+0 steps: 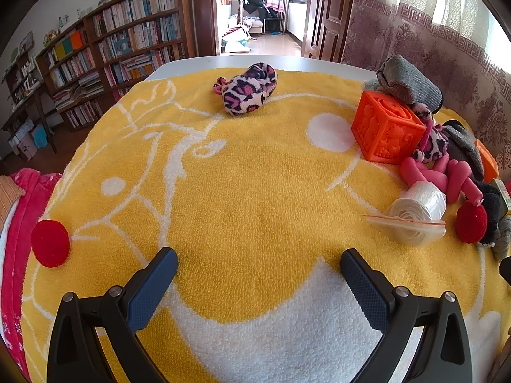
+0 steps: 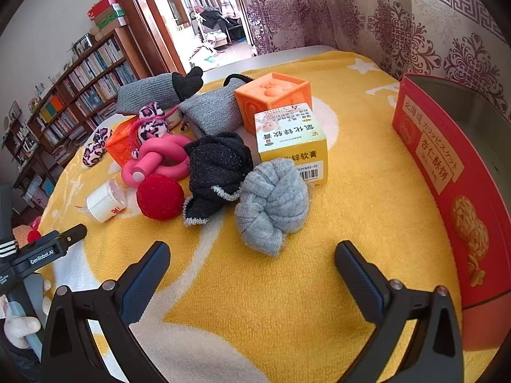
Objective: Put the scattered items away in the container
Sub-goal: 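Close right gripper on grey knotted sock while left gripper approaches red pompom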
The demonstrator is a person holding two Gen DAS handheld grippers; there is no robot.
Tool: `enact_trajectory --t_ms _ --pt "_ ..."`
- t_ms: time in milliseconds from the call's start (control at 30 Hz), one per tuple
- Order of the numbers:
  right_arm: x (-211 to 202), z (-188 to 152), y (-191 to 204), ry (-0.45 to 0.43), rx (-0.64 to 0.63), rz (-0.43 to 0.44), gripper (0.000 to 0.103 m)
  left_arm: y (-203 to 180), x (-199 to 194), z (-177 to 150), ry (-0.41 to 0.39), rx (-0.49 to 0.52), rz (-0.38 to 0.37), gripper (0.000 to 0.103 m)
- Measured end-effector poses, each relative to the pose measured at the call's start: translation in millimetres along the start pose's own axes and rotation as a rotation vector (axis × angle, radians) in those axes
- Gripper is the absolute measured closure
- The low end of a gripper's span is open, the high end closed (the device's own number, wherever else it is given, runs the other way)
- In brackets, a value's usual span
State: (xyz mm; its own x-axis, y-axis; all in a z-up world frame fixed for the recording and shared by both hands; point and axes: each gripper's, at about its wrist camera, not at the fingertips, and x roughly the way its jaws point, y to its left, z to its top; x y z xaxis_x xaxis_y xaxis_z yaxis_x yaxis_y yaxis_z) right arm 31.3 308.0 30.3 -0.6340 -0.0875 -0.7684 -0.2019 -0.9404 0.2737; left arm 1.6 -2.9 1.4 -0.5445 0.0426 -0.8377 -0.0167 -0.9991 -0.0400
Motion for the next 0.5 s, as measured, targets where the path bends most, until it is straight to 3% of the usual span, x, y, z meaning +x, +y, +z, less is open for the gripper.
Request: enact_trajectory --t_ms 133,300,433,500 --pt "-8 2 5 -0.054 -0.007 0.032 0.000 9 -7 -1 -0.027 -0.050 -0.042 0.000" --pt "-11 2 3 -0.089 0.019 -0.014 0.003 14 -33 0 -0.146 -0.077 0.015 0.000" --pt "-8 3 -9 -0.079 0.049 -0.030 0.024 17 -55 1 -0.238 -0.072 0.067 0.000" --pt "-4 2 -12 -0.062 0.057 -0.028 0.028 21 -58 3 -0.251 -0.081 0.079 0.000"
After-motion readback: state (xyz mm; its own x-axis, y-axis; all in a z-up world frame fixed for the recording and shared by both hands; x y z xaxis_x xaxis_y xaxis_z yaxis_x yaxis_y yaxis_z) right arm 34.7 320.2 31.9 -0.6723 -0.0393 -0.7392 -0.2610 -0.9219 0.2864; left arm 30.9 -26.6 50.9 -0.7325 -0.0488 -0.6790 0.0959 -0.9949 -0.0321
